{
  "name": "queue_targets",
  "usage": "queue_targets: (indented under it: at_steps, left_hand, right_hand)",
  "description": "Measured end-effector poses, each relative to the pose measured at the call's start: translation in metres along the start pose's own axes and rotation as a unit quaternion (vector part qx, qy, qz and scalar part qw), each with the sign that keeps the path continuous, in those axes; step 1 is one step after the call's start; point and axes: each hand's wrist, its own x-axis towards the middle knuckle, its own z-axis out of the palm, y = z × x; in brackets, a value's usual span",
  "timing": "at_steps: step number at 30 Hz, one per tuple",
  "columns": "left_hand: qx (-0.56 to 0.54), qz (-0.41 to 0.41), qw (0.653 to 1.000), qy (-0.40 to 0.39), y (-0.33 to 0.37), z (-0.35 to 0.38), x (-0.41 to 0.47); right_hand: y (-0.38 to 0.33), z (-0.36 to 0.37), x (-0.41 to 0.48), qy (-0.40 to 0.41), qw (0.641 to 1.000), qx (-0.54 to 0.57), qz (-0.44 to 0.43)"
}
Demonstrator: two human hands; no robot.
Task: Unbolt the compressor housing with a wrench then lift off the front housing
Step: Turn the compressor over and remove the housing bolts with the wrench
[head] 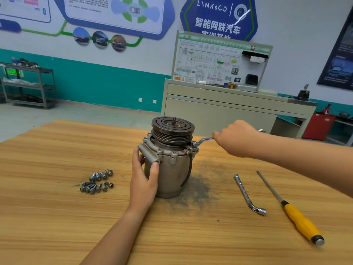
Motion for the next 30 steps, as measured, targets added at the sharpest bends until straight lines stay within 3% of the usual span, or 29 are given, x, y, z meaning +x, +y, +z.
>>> queue_targets:
  at_steps: [2,9,11,12,14,15,19,30]
  left_hand:
    - [-0.002,-0.004,1.000,-0.001,0.002,0.000,0.000]
    - [-0.015,-0.008,1.000,-0.008,0.000,-0.002,0.003]
    - [-0.014,-0.013,1.000,-0.010,0.000,-0.002,0.003]
    - [-0.012,-0.017,1.000,-0.009,-0.001,-0.002,0.003]
    - [-0.007,-0.014,1.000,-0.004,-0.001,-0.001,0.003]
    - [-0.004,-0.010,1.000,-0.004,-0.001,-0.001,0.003]
    - [0.001,-0.005,1.000,-0.011,0.002,-0.001,0.002]
    - [0.000,-0.012,1.000,-0.015,-0.001,-0.003,0.002]
  right_hand:
    - [-0.002,0.007,0.021,0.008,0.999,0.028,0.013]
    - [-0.022,0.041,0.065,0.200,0.964,0.171,0.040]
    - [-0.019,0.047,0.057,0.259,0.927,0.257,0.083]
    - [-0.016,0.047,0.049,0.295,0.890,0.322,0.132]
    - [-0.009,0.045,0.033,0.286,0.833,0.416,0.226]
    - [-0.007,0.045,0.026,0.256,0.830,0.433,0.244]
    - [-0.009,0.042,-0.010,0.126,0.893,0.385,0.196]
    - [-0.032,-0.015,-0.038,0.042,0.974,0.204,0.089]
